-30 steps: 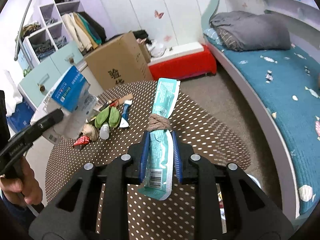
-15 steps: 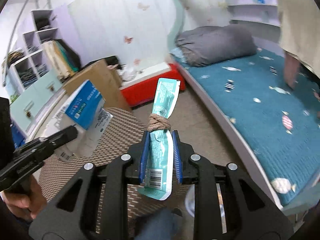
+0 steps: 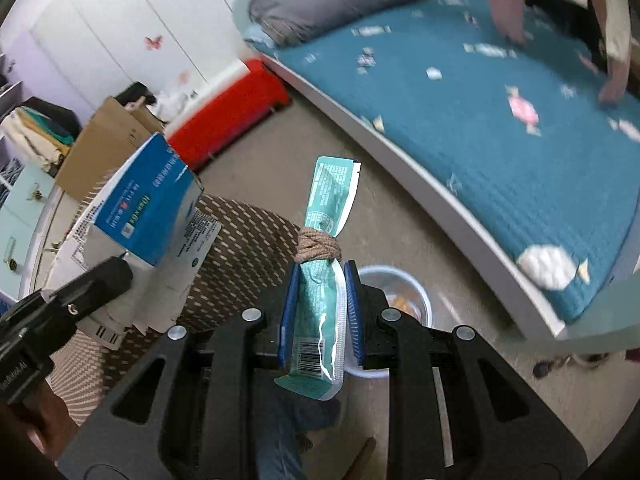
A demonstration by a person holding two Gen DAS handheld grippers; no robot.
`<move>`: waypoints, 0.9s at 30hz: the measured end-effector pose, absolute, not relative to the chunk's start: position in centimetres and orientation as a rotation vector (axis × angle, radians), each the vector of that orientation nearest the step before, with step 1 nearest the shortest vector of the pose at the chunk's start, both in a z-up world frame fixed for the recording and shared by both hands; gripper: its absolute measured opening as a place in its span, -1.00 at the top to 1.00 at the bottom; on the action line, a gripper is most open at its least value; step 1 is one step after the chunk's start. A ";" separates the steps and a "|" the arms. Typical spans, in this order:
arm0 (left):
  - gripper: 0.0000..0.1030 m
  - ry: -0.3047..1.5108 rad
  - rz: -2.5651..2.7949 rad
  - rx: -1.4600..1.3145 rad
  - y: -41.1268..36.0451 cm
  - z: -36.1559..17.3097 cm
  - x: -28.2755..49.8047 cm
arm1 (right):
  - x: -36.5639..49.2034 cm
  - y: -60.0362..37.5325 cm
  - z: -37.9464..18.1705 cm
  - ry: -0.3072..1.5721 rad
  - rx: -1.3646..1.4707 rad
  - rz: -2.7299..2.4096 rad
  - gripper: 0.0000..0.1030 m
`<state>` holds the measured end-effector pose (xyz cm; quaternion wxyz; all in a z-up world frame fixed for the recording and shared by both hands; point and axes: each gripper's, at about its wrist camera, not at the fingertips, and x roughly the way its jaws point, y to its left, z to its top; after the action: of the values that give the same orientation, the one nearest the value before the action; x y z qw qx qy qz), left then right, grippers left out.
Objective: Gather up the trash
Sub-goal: 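Carry the toothpaste box and teal tube to the clear bin and release them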
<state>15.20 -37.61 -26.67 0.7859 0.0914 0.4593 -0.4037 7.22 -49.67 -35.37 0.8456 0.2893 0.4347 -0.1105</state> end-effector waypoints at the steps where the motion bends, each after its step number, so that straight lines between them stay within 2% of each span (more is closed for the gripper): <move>1: 0.92 1.008 -0.871 0.205 -38.0 -27.4 15.4 | 7.5 -49.8 -35.9 0.927 0.618 -0.233 0.55; 8: 0.90 1.121 -0.873 0.264 -40.2 -32.1 16.6 | 8.4 -50.7 -41.1 1.005 0.694 -0.240 0.55; 10: 0.76 1.139 -0.872 0.280 -40.4 -33.0 16.8 | 8.9 -51.0 -42.5 1.035 0.719 -0.228 0.53; 11: 0.55 1.153 -0.865 0.302 -40.7 -33.4 16.9 | 9.1 -51.2 -43.4 1.054 0.729 -0.238 0.49; 12: 0.04 1.159 -0.856 0.316 -41.1 -33.6 17.0 | 9.2 -51.5 -44.3 1.070 0.747 -0.258 0.04; 13: -0.52 1.155 -0.847 0.323 -41.3 -33.7 17.1 | 9.0 -52.1 -45.3 1.075 0.795 -0.278 -0.50; 14: -0.66 1.135 -0.835 0.329 -41.1 -33.4 17.1 | 8.9 -52.4 -45.7 1.072 0.821 -0.290 -0.58; 16: -0.68 1.077 -0.826 0.350 -40.9 -32.3 16.8 | 8.2 -52.7 -46.4 1.070 0.867 -0.314 -0.59; 18: -0.69 1.052 -0.828 0.376 -40.7 -31.7 16.5 | 7.6 -52.5 -45.9 1.055 0.857 -0.342 -0.89; 27: -0.72 0.938 -0.786 0.350 -38.2 -27.7 15.5 | 7.0 -52.2 -41.7 0.983 0.789 -0.375 -0.89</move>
<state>15.52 -38.22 -27.71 0.8043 0.1632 0.4380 -0.3669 7.00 -52.18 -41.73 0.7914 0.3668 0.4569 -0.1744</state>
